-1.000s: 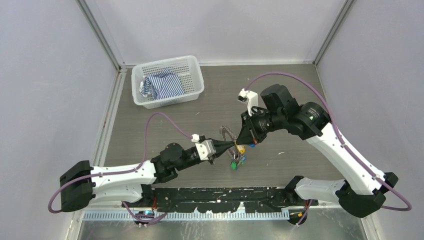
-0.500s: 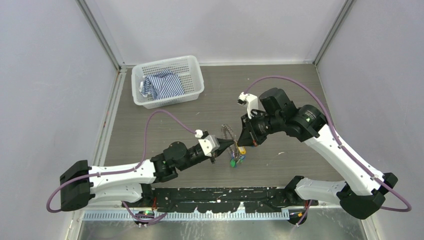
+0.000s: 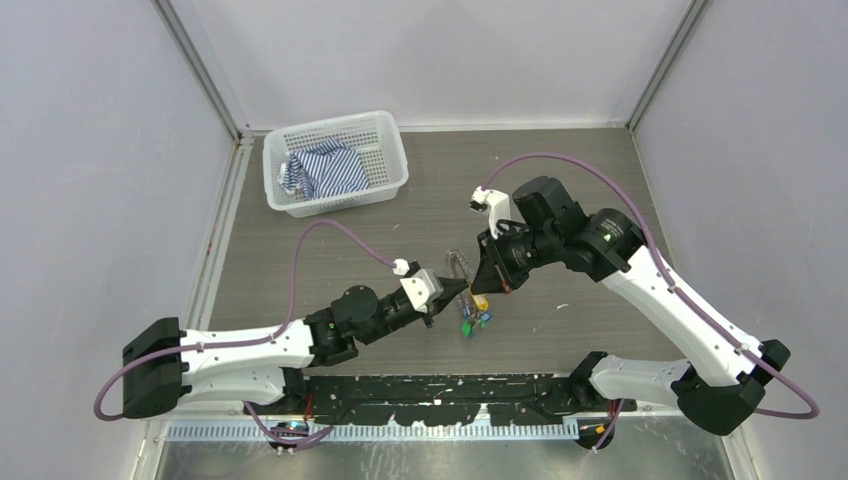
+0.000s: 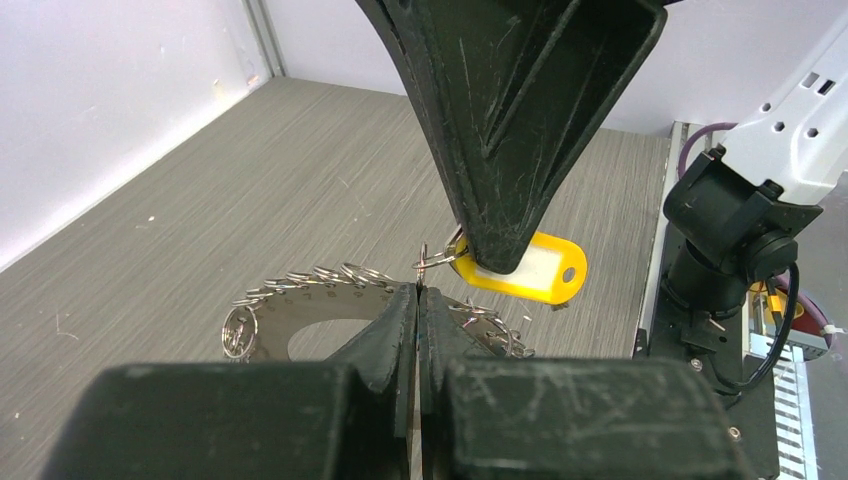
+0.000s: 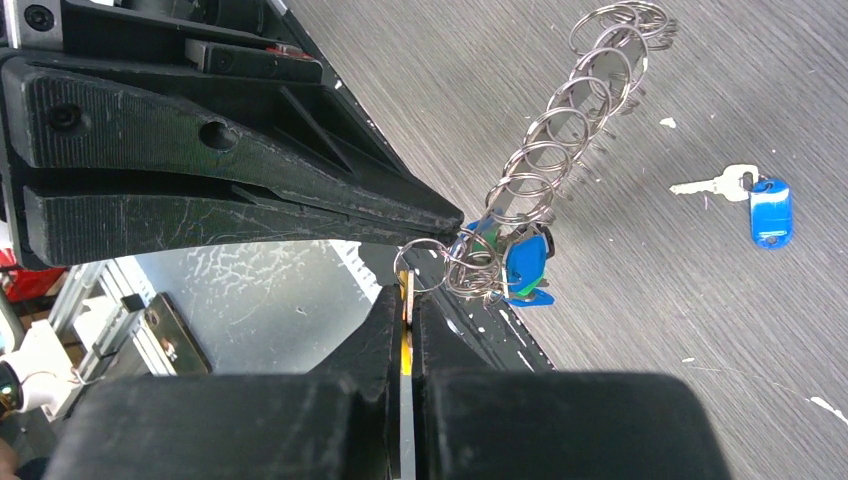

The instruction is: Remove the keys from the keyring

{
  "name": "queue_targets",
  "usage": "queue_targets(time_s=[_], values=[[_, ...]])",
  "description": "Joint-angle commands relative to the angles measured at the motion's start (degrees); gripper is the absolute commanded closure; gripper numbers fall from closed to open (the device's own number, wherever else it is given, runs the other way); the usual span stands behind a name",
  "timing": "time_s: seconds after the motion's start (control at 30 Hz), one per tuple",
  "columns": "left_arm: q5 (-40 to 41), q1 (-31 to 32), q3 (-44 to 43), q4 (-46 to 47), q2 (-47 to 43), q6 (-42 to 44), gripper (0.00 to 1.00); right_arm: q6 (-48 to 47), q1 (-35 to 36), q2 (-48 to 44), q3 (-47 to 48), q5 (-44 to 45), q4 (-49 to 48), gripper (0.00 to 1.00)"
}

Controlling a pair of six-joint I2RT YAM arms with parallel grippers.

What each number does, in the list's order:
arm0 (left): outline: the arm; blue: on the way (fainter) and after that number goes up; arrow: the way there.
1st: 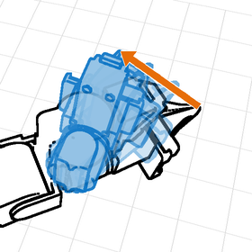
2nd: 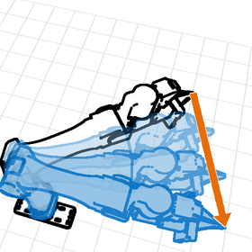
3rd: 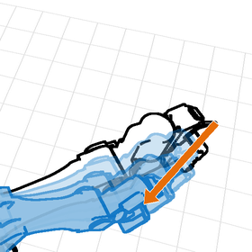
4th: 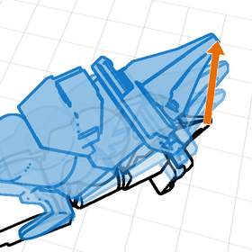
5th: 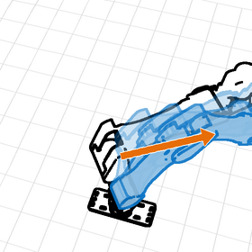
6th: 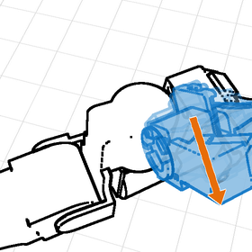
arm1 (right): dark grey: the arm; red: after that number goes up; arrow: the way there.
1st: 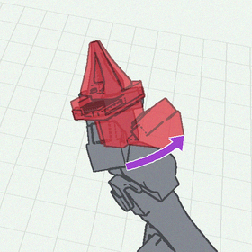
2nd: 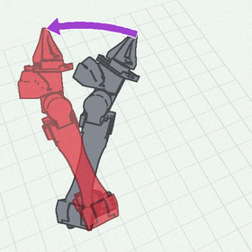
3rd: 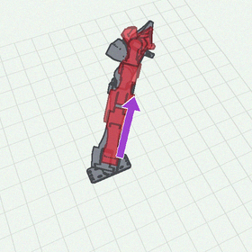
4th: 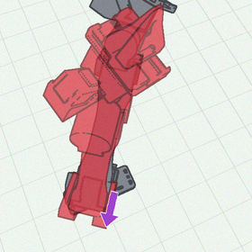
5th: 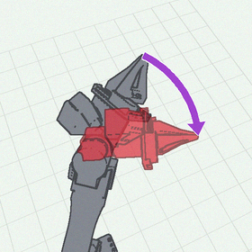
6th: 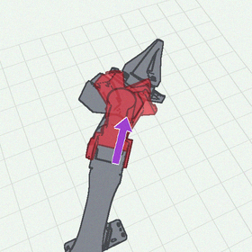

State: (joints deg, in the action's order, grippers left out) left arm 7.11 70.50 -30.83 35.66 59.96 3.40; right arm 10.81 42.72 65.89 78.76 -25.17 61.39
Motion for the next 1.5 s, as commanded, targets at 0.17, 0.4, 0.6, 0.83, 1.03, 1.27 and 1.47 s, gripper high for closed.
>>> queue_targets(time_s=[0.17, 0.4, 0.6, 0.83, 1.03, 1.27, 1.47], values=[[8.0, 0.4, -2.2, 5.1, -1.0, -2.0, 0.99, -1.2, 0.6, -1.1, -0.4, 1.3, -1.6, 0.99], [8.1, 0.5, -0.9, 6.7, -1.2, -5.3, 0.99, -0.9, 0.5, -2.2, -1.6, 4.7, -4.2, 0.99], [-1.4, 0.5, 2.6, 11.8, -0.2, -0.8, 1.00, -1.0, 0.1, -3.0, 0.4, 7.5, -6.6, 0.99], [-3.7, 0.5, 4.1, 11.7, -1.2, 1.9, 0.86, -2.2, 0.1, -3.4, 1.9, 5.4, -7.7, 0.99], [-2.4, 0.4, 5.5, 13.2, -1.4, 2.3, 0.78, -2.4, 0.1, -3.3, 3.6, 3.6, -7.8, 0.99], [-1.9, 0.4, 7.2, 22.0, 2.0, 3.3, 0.80, -1.7, 0.1, -1.6, 7.1, 3.5, -5.3, 0.99], [-0.7, 0.4, 7.9, 30.2, 5.0, 4.0, 0.81, -1.4, 0.1, -1.4, 7.3, 2.7, -5.1, 0.99]])
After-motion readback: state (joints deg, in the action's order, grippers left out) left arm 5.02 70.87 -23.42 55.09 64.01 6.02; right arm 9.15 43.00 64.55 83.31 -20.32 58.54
